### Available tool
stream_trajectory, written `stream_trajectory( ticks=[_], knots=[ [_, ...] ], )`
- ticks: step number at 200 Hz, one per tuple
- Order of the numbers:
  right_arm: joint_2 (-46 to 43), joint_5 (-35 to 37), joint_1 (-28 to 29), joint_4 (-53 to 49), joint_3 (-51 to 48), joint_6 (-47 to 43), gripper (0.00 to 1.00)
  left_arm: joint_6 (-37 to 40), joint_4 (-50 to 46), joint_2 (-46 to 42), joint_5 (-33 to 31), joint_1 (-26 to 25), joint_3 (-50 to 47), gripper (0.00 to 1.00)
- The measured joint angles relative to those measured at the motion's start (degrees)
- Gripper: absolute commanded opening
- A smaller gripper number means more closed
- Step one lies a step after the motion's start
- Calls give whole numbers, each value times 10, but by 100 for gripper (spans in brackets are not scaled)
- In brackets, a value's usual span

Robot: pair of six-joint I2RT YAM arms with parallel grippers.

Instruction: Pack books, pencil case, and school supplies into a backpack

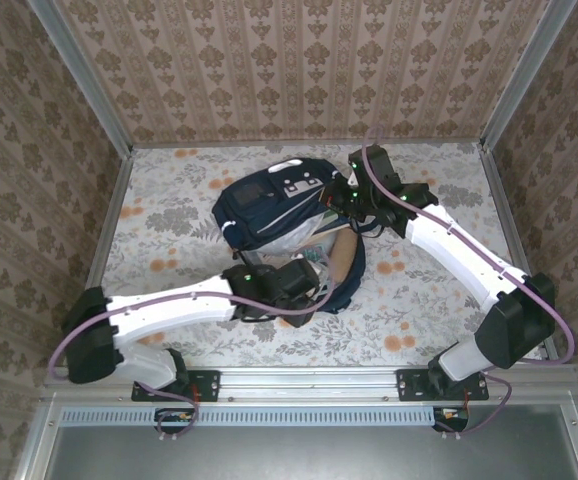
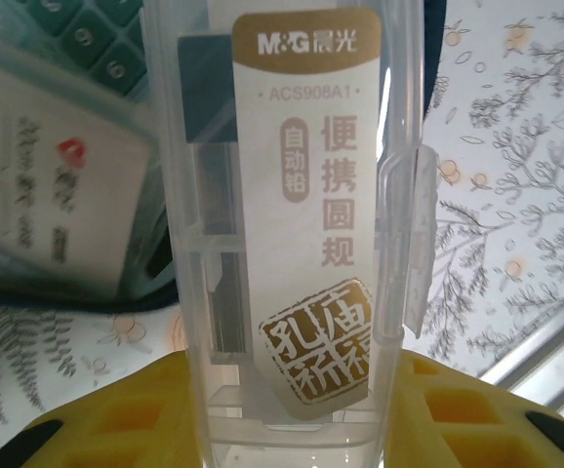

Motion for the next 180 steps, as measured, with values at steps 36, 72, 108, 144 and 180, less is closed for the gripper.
stream_trajectory(
  ticks=[36, 72, 108, 144, 180],
  knots=[
    [-5, 0, 3, 4, -9, 4, 0, -9, 16, 58, 4, 58, 30, 29],
    [-25, 3, 2, 29, -38, 13, 0, -20, 18, 87, 4, 98, 65, 32],
    [-32, 5, 2, 47, -57, 17, 0, -31, 18, 140, 1, 104, 104, 70],
    [-37, 5, 2, 60, -69, 17, 0, -41, 18, 143, -1, 104, 109, 78],
    [-56, 5, 3, 63, -91, 17, 0, -42, 3, 102, 0, 99, 108, 78]
  ],
)
